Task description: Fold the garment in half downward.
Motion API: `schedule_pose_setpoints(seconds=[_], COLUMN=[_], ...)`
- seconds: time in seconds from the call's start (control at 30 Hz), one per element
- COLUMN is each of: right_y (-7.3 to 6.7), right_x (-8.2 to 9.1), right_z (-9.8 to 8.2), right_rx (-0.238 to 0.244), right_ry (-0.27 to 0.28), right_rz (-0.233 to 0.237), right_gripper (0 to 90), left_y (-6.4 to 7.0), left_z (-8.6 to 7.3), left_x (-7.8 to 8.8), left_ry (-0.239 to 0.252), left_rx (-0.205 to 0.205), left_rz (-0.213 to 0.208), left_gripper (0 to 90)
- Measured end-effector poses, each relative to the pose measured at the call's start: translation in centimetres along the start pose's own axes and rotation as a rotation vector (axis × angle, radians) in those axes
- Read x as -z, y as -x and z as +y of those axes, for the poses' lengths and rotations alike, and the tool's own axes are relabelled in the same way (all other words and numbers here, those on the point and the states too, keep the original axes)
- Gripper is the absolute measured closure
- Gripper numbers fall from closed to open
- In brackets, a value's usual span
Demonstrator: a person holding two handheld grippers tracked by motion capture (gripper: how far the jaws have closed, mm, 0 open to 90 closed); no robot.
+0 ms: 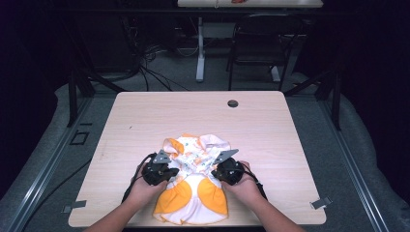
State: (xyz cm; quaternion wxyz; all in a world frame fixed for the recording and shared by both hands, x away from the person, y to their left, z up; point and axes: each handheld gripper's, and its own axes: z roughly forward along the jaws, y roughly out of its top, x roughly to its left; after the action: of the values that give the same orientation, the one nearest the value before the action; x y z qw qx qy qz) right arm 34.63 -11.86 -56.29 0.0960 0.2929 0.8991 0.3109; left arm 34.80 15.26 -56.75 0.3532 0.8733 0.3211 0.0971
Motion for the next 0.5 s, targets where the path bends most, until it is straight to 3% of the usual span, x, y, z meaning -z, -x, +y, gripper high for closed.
schedule_pose_setpoints(seconds=[0.03,0.1,0.37,0.5], right_y=[0.1,0.1,-0.5,-1.2], right_x=[-0.2,-0.5,0.1,0.3], right_z=[0.0,0.0,-0.5,-0.6], right_rx=[0.006,0.012,0.052,0.053], right_ry=[-0.010,-0.018,-0.037,-0.047], right_rz=[0.002,0.009,0.033,0.070], right_gripper=[89.9,90.0,90.0,89.9], left_y=[0.0,0.1,0.8,0.9], left_z=[0.0,0.0,-0.9,-1.1], left_x=[-0.7,-0.8,0.0,0.4], left_ry=[-0.024,-0.016,-0.029,-0.043], left_rx=[-0.006,-0.007,-0.024,-0.026], left_rz=[-0.002,-0.003,-0.043,-0.058], left_gripper=[89.5,89.7,89.8,89.6])
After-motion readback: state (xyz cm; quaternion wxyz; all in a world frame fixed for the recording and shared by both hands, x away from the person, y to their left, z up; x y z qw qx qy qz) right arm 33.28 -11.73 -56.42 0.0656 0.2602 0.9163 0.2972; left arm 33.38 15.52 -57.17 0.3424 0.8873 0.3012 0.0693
